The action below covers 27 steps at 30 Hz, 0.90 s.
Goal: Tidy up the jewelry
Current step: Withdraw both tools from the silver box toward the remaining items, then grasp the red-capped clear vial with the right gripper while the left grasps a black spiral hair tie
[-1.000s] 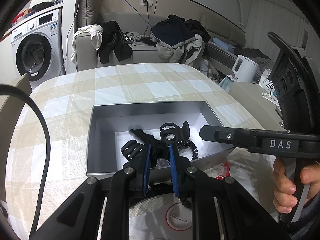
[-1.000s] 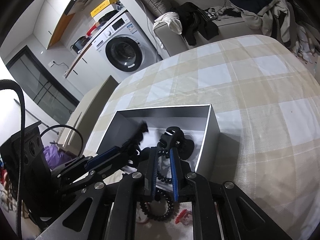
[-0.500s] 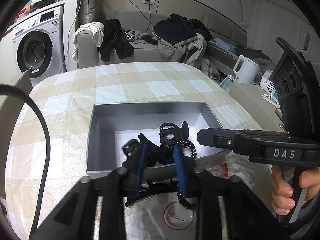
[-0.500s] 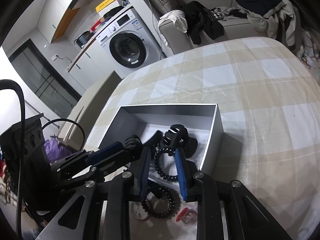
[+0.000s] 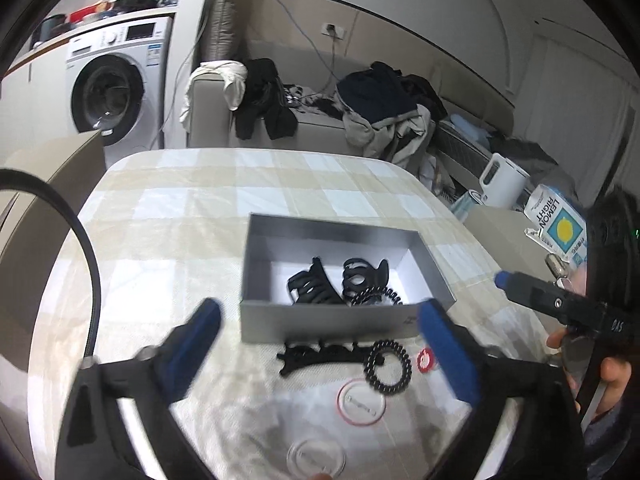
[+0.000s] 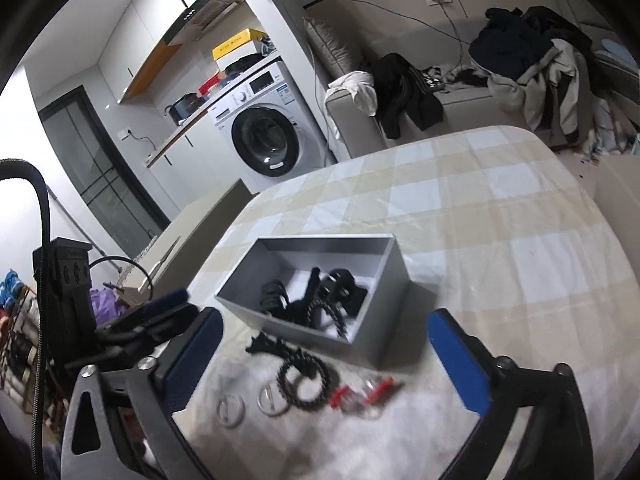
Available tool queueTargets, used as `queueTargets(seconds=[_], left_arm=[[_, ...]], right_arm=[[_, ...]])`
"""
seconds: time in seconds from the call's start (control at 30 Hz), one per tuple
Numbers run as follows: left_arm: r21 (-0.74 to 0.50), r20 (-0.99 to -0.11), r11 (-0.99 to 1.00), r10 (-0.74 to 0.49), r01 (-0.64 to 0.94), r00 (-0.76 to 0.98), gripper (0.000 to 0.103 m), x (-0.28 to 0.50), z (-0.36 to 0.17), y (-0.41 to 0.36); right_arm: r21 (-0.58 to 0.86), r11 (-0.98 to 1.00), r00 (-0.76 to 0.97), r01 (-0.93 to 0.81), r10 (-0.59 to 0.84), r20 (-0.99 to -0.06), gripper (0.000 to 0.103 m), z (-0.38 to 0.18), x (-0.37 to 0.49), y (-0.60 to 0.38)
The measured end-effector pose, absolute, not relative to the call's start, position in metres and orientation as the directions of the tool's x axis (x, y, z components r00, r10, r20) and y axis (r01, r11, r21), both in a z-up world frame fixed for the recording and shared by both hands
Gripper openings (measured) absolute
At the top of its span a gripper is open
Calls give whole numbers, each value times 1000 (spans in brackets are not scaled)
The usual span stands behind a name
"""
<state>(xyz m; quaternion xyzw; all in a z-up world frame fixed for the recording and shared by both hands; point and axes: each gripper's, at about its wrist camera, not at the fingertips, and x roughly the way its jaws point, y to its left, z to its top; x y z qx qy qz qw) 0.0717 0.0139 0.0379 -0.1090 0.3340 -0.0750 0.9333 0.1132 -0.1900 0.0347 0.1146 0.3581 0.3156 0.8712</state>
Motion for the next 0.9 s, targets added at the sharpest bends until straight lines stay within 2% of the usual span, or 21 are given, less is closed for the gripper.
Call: queueTargets(seconds=[0.2,0.53,0.77,0.9], left_arm=[[-238,-606,971,-176,35,776,102,58,29,14],[-212,-644,977,-153,17,749,102,54,11,11],[-233,-657,972,-168,14,735,102,56,5,13],[-226,-658,974,-168,20,734,102,56,6,10]], right_arm=[[390,818,531,-423,573,-624,103,11,103,-198],[439,792,439,-425,604,-665,101,-17,105,-190],[463,751,364,-471,643,-673,71,-24,102,-177],[466,737,344,-491,655,-673,61,-27,101,-172]])
